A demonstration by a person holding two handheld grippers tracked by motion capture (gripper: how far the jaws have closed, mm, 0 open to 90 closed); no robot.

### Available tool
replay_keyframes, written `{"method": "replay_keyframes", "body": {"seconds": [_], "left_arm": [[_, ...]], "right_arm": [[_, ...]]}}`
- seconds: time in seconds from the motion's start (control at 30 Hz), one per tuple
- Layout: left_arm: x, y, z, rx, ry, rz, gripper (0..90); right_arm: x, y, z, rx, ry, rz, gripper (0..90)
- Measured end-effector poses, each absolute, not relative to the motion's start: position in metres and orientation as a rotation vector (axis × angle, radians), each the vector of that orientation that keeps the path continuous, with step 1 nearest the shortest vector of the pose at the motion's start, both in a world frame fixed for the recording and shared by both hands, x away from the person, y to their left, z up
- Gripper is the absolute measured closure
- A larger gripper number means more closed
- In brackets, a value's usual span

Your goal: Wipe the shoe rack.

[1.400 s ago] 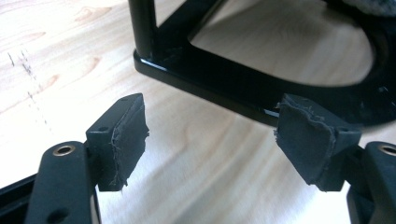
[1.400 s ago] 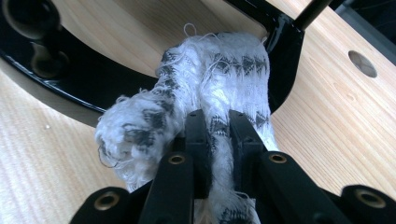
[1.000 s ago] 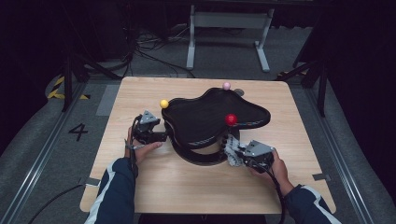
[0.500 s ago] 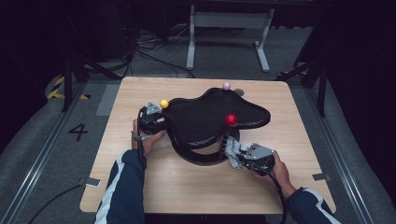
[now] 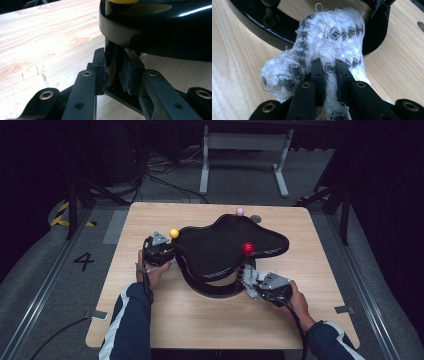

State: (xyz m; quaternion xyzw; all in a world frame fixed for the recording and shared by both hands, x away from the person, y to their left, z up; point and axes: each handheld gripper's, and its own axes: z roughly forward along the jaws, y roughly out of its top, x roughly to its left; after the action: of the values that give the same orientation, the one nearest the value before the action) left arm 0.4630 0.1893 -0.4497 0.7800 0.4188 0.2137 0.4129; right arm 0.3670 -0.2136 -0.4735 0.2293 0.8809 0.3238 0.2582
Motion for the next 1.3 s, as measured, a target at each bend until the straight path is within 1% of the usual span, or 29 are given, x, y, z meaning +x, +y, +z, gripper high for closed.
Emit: {"method": "replay_keyframes", "body": {"seconds": [0.27, 0.33, 0.37, 0.4, 0.5, 0.6, 0.77, 1.0, 1.03, 1.1, 1.17, 1.3], "left_arm": [[0.445, 0.199, -0.449, 1.987, 1.029, 0.549, 74.6], [0.440, 0.200, -0.448, 1.996, 1.019, 0.558, 74.6], [0.438, 0.200, -0.449, 1.989, 1.037, 0.544, 74.6], [0.437, 0.201, -0.449, 1.989, 1.021, 0.552, 74.6], [0.432, 0.203, -0.450, 1.981, 1.024, 0.546, 74.6], [0.428, 0.204, -0.447, 2.015, 1.019, 0.575, 74.5], [0.419, 0.211, -0.448, 2.007, 0.998, 0.552, 74.6], [0.405, 0.218, -0.448, 2.028, 0.953, 0.540, 74.6], [0.400, 0.220, -0.448, 2.025, 0.957, 0.511, 74.7], [0.397, 0.222, -0.447, 2.035, 0.954, 0.497, 74.7], [0.393, 0.222, -0.447, 2.034, 0.943, 0.509, 74.7], [0.387, 0.223, -0.448, 2.035, 0.931, 0.500, 74.7]], "right_arm": [[0.374, -0.216, -0.472, 0.635, 2.380, 0.905, 80.0], [0.368, -0.216, -0.465, 0.630, 2.402, 1.013, 80.3], [0.363, -0.212, -0.463, 0.600, 2.410, 1.016, 80.3], [0.360, -0.209, -0.462, 0.579, 2.418, 1.011, 80.3], [0.353, -0.195, -0.468, 0.519, 2.444, 0.952, 80.2], [0.357, -0.193, -0.470, 0.523, 2.440, 0.935, 80.3], [0.369, -0.198, -0.475, 0.577, 2.389, 0.831, 80.5], [0.379, -0.209, -0.473, 0.674, 2.377, 0.812, 80.7], [0.379, -0.215, -0.470, 0.697, 2.384, 0.843, 80.8], [0.376, -0.221, -0.465, 0.708, 2.393, 0.922, 81.0], [0.369, -0.226, -0.457, 0.708, 2.379, 0.996, 81.2], [0.354, -0.232, -0.428, 0.660, 2.279, 1.166, 81.3]]}}
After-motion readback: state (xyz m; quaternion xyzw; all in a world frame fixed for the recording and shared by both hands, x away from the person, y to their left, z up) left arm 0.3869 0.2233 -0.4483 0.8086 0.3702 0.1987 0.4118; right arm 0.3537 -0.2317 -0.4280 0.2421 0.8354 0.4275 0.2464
